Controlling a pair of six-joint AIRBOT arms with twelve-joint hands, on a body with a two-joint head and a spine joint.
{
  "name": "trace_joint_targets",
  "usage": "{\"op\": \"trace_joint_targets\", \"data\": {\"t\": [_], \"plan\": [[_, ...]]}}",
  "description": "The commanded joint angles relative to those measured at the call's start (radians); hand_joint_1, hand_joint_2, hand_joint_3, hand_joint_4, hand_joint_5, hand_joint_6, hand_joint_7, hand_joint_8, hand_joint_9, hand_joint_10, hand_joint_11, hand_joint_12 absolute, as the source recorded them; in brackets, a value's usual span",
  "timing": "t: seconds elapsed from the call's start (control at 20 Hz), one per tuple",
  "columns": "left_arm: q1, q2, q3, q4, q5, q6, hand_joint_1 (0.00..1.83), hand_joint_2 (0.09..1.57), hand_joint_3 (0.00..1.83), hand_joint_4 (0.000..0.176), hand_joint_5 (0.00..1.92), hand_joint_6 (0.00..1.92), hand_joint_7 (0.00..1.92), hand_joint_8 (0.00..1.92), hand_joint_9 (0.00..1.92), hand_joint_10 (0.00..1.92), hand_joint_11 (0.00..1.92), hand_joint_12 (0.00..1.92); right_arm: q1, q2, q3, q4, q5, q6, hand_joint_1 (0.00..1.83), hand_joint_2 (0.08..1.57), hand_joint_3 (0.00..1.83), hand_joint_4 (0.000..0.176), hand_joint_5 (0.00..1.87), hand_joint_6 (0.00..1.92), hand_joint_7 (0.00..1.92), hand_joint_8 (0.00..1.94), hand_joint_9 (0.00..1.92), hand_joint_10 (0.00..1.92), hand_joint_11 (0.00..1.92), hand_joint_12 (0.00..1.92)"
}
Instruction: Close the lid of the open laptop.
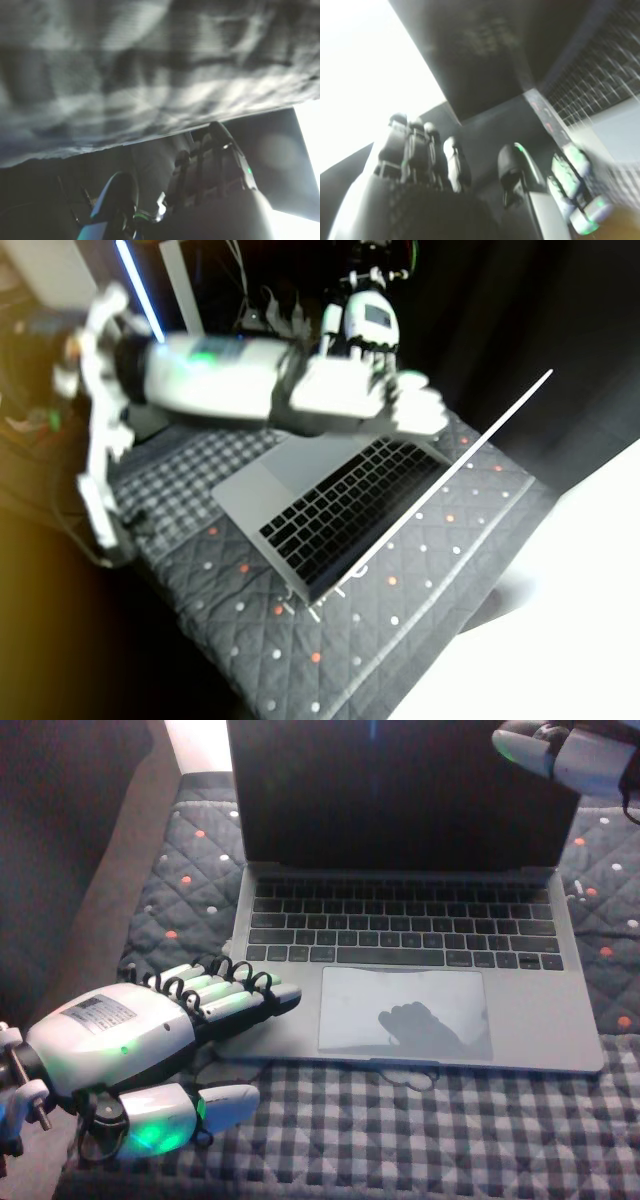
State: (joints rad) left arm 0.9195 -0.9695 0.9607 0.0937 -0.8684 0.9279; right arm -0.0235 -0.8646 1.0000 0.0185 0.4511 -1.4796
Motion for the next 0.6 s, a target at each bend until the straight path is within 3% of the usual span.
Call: {"op": "trace_joint_targets", "data": {"t": [0.0,0.05,0.15,0.2,0.25,0.55], "plan": [[-0.007,-0.016,0.0,0.01,-0.033,-0.013,0.22,1.47,0.0,0.023,0.11,0.01,0.11,0.0,0.09,0.04,0.0,0.61,0.016,0.011,0.012,0.017,0.086,-0.007,0.32,1.47,0.02,0.038,0.0,0.0,0.0,0.0,0.0,0.0,0.0,0.0],[-0.008,-0.018,0.0,0.011,-0.033,-0.013,0.21,1.47,0.0,0.023,0.11,0.01,0.12,0.0,0.09,0.04,0.0,0.6,0.024,0.005,0.025,0.03,0.081,-0.008,0.25,1.48,0.01,0.051,0.0,0.0,0.0,0.0,0.0,0.0,0.0,0.0],[-0.008,-0.02,0.0,0.012,-0.033,-0.013,0.12,1.49,0.01,0.012,0.1,0.0,0.1,0.0,0.09,0.03,0.0,0.6,0.034,-0.005,0.052,0.069,0.059,-0.009,0.33,1.49,0.01,0.025,0.0,0.0,0.0,0.0,0.0,0.0,0.0,0.0],[-0.009,-0.02,0.0,0.012,-0.032,-0.013,0.13,1.49,0.0,0.011,0.1,0.0,0.11,0.0,0.09,0.03,0.0,0.57,0.039,-0.01,0.066,0.089,0.049,-0.01,0.39,1.49,0.0,0.0,0.0,0.0,0.0,0.0,0.0,0.0,0.0,0.0],[-0.009,-0.02,0.0,0.012,-0.032,-0.013,0.11,1.49,0.0,0.003,0.1,0.0,0.1,0.0,0.09,0.03,0.0,0.59,0.041,-0.013,0.074,0.101,0.045,-0.01,0.47,1.47,0.0,0.0,0.0,0.0,0.0,0.0,0.0,0.0,0.0,0.0],[-0.009,-0.025,0.001,0.012,-0.035,-0.018,0.2,1.48,0.0,0.006,0.1,0.0,0.1,0.0,0.1,0.02,0.0,0.65,0.044,-0.036,0.117,0.152,0.004,-0.01,0.58,1.37,0.0,0.0,0.0,0.0,0.0,0.0,0.0,0.0,0.0,0.0]]}}
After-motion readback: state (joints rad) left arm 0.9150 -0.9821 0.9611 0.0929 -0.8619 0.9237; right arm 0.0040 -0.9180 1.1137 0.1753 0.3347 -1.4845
